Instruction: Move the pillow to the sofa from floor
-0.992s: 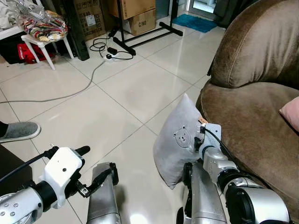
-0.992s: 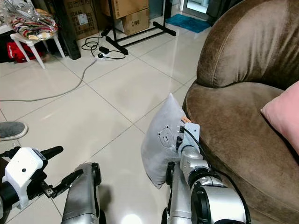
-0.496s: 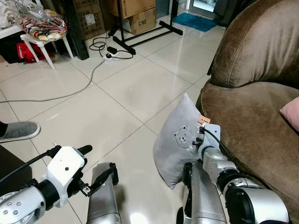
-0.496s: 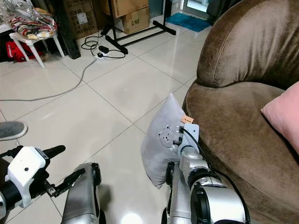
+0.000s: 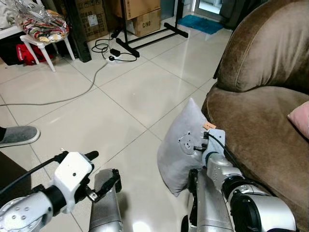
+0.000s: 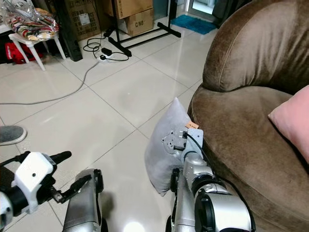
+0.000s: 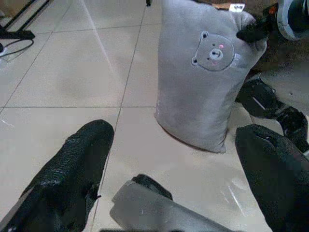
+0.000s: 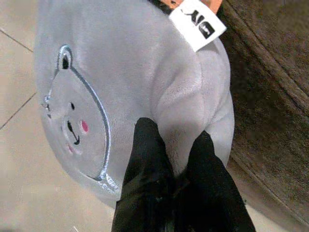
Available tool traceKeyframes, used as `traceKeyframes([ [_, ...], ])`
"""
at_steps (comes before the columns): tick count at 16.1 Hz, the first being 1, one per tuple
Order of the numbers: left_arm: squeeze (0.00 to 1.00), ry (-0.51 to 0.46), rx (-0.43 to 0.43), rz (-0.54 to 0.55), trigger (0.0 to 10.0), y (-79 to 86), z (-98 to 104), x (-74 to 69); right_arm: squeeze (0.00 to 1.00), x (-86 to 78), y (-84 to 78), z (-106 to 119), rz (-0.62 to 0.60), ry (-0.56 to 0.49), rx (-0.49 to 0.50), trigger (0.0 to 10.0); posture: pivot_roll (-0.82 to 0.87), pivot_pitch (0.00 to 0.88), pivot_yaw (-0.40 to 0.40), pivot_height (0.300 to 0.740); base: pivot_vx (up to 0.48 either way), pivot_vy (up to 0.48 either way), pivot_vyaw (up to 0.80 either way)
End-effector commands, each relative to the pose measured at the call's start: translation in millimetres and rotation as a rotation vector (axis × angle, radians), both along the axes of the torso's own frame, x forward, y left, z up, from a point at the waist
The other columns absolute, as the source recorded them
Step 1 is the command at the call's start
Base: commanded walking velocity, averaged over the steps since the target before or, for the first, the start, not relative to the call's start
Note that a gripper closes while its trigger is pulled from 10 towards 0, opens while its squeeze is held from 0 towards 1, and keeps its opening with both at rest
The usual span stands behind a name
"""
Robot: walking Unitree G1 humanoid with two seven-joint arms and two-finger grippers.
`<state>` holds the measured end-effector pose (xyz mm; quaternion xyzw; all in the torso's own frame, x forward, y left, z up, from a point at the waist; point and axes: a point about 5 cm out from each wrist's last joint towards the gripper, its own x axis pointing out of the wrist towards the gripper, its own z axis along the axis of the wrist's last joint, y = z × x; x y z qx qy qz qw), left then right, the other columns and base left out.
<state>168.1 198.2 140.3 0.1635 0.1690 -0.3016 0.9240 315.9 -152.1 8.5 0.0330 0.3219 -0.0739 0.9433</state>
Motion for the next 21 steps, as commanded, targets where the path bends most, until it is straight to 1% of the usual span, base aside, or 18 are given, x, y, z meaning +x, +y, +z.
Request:
traceKeyframes([
  [1,0.0,-0.013,0.006,0.019,10.0,-0.1,-3,3.2,0.0,-2.1,5.9,-3,0.034,0.016,0.017,0.0,0.16,0.0,-0.029,0.465,0.0,0.0,0.0],
  [3,0.0,-0.036,-0.032,0.062,10.0,-1.3,-4,9.1,0.0,-0.7,10.9,-1,0.054,0.007,0.058,0.0,0.14,0.0,-0.04,0.465,0.0,0.0,0.0],
  [5,0.0,-0.072,-0.044,0.132,10.0,-0.8,-13,20.2,0.0,2.0,22.9,2,0.142,-0.016,0.135,0.0,0.08,0.0,-0.051,0.465,0.0,0.0,0.0],
  [6,0.0,-0.097,-0.043,0.186,10.0,0.0,-14,27.6,0.0,4.6,26.2,5,0.17,-0.036,0.179,0.0,0.05,0.0,-0.045,0.465,0.0,0.0,0.0],
  [7,0.0,-0.133,-0.076,0.264,10.0,-1.2,-11,37.5,0.0,9.0,27.7,12,0.2,-0.07,0.249,0.0,0.04,0.0,-0.04,0.465,0.0,0.0,0.0],
  [8,0.0,-0.166,-0.105,0.324,10.0,-5.2,-11,46.7,0.0,14.7,26.5,22,0.243,-0.127,0.32,0.0,0.01,0.0,-0.031,0.465,0.0,0.0,0.0],
  [10,0.0,-0.199,-0.1,0.331,10.0,-15.2,-14,54.3,0.0,21.5,17.7,43,0.255,-0.24,0.415,0.0,-0.03,0.0,-0.017,0.465,0.0,0.0,0.0],
  [11,0.0,-0.208,-0.107,0.332,10.0,-16.9,-13,56.1,0.0,21.4,16.4,49,0.252,-0.265,0.438,0.0,-0.03,0.0,-0.015,0.465,0.0,0.0,0.0],
  [12,0.0,-0.234,-0.113,0.353,10.0,-18.5,-12,61.9,0.0,12.2,14.0,65,0.264,-0.333,0.49,0.0,-0.03,0.0,-0.01,0.465,0.0,0.0,0.0],
  [13,0.0,-0.244,-0.108,0.377,10.0,-16.4,-12,65.2,0.0,5.4,14.8,71,0.276,-0.358,0.493,0.0,-0.04,0.0,-0.007,0.465,0.0,0.0,0.0],
  [14,0.0,-0.299,-0.075,0.393,10.0,-13.7,-7,67.7,0.0,-3.4,13.4,80,0.255,-0.398,0.492,0.0,-0.03,0.0,-0.012,0.465,0.0,0.0,0.0],
  [15,0.0,-0.332,-0.059,0.404,10.0,-12.2,-3,68.4,0.0,-7.6,12.2,87,0.237,-0.43,0.498,0.0,-0.02,0.0,-0.013,0.465,0.0,0.0,0.0],
  [16,0.0,-0.381,-0.049,0.434,10.0,-7.9,5,67.5,0.0,-15.7,11.4,98,0.199,-0.454,0.519,10.0,-0.01,0.0,-0.014,0.465,0.0,0.0,0.0],
  [18,0.0,-0.399,-0.052,0.451,10.0,-3.7,8,62.0,0.0,-30.5,14.8,120,0.292,-0.539,0.408,10.0,0.0,0.0,-0.011,0.465,0.0,0.0,0.0],
  [19,0.0,-0.399,-0.06,0.454,10.0,-3.3,8,60.9,0.0,-33.0,16.4,125,0.309,-0.567,0.389,10.0,0.0,0.0,-0.011,0.465,0.0,0.0,0.0],
  [20,0.0,-0.413,-0.076,0.464,10.0,-4.1,9,61.5,0.0,-36.6,19.9,135,0.319,-0.598,0.366,10.0,0.01,0.0,-0.017,0.475,0.0,0.0,0.0],
  [21,0.0,-0.425,-0.078,0.466,10.0,-5.7,11,63.4,0.0,-36.9,21.0,138,0.295,-0.601,0.403,10.0,0.01,0.0,-0.02,0.485,0.0,0.0,0.0],
])
